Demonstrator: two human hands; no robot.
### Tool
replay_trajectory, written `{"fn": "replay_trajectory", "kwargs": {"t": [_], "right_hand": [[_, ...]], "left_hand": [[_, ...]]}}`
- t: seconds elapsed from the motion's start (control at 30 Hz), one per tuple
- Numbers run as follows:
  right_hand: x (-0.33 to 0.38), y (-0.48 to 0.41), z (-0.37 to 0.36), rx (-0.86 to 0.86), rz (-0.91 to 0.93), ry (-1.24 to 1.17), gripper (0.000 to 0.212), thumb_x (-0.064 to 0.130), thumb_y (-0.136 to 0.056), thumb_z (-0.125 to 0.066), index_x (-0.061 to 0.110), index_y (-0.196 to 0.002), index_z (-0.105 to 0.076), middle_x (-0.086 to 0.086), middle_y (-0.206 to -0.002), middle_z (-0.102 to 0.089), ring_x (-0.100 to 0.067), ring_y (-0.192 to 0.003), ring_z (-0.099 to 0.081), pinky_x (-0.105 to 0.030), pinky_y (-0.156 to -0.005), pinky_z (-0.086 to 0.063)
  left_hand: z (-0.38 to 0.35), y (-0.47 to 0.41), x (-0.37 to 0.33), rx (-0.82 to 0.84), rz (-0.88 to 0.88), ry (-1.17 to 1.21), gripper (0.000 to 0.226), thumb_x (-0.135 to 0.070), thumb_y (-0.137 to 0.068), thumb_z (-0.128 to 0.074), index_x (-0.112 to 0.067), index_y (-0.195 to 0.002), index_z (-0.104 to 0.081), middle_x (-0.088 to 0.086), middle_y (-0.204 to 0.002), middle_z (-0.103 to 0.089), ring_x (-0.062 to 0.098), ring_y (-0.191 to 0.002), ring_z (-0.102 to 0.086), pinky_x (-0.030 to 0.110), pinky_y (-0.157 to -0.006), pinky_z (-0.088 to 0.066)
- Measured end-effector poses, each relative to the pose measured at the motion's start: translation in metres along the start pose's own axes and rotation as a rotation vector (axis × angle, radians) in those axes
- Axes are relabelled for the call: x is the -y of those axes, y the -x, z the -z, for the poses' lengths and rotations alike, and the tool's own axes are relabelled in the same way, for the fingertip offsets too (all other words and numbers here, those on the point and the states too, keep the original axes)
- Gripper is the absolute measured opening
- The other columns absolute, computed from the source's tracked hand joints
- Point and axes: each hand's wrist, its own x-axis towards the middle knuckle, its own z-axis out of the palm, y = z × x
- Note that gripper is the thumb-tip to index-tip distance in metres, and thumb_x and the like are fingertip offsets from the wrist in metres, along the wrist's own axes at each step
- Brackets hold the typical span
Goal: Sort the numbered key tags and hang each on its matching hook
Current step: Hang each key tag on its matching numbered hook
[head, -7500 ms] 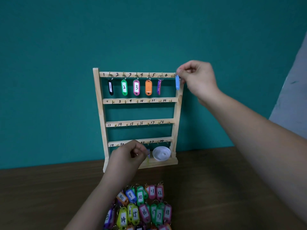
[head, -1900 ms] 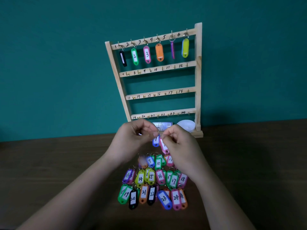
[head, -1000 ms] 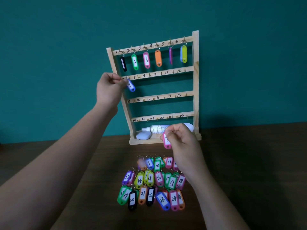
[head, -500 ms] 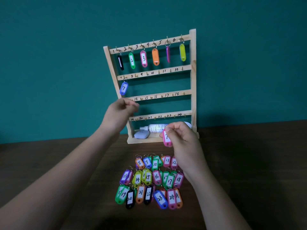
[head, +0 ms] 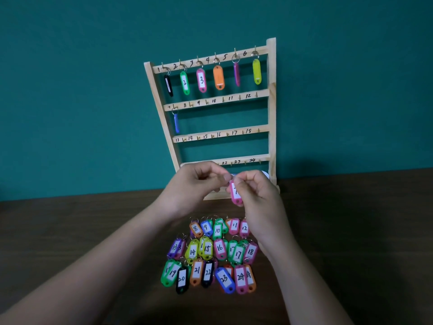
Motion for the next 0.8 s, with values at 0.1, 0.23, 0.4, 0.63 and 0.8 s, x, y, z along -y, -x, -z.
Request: {"fn": "replay_trajectory", "kwargs": {"t": [0.1, 0.23, 0.4, 0.63, 0.8], "right_hand": [[-0.001, -0.001, 0.0, -0.027, 0.005, 0.005, 0.006, 0.029, -0.107, -0.065, 0.025, -0.108, -0.069, 0.009, -0.098, -0.077, -0.005, -0.091, -0.073, -0.022, -0.077, -0.057], [-0.002, -0.001, 0.001, -0.054, -0.015, -0.046, 0.006, 0.027, -0.106, -0.066, 0.025, -0.11, -0.07, 0.013, -0.094, -0.078, -0.001, -0.089, -0.074, -0.013, -0.072, -0.053], [-0.002, -0.001, 0.003, -0.049, -0.028, -0.049, 0.006, 0.025, -0.106, -0.066, 0.024, -0.107, -0.071, 0.013, -0.093, -0.078, -0.002, -0.088, -0.073, -0.016, -0.074, -0.052], [-0.004, -0.001, 0.001, -0.041, -0.034, -0.03, 0.007, 0.022, -0.105, -0.067, 0.022, -0.103, -0.073, 0.011, -0.091, -0.078, -0.002, -0.087, -0.073, -0.012, -0.071, -0.053], [-0.007, 0.0, -0.003, -0.009, -0.054, 0.034, 0.009, 0.023, -0.104, -0.066, 0.029, -0.1, -0.072, 0.013, -0.092, -0.078, -0.001, -0.086, -0.071, -0.019, -0.073, -0.051]], "left_hand": [[0.006, -0.004, 0.003, -0.038, 0.008, 0.001, 0.011, -0.027, -0.099, -0.074, -0.017, -0.099, -0.079, 0.003, -0.081, -0.075, 0.01, -0.071, -0.06, 0.016, -0.061, -0.044], [0.029, -0.02, 0.005, -0.209, -0.018, 0.033, 0.011, -0.03, -0.102, -0.071, -0.023, -0.097, -0.077, 0.006, -0.093, -0.081, 0.013, -0.083, -0.073, 0.018, -0.062, -0.047], [0.067, -0.047, 0.006, -0.457, -0.056, 0.049, 0.008, -0.024, -0.098, -0.075, -0.022, -0.093, -0.08, 0.001, -0.089, -0.081, 0.005, -0.075, -0.071, 0.009, -0.062, -0.048], [0.108, -0.085, -0.003, -0.636, -0.098, -0.053, 0.009, -0.026, -0.094, -0.075, -0.025, -0.088, -0.081, -0.005, -0.091, -0.081, 0.007, -0.079, -0.07, 0.022, -0.073, -0.058], [0.116, -0.099, -0.012, -0.713, -0.128, -0.111, 0.011, -0.025, -0.091, -0.07, -0.023, -0.087, -0.08, -0.005, -0.086, -0.081, 0.017, -0.079, -0.073, 0.042, -0.079, -0.059]]}}
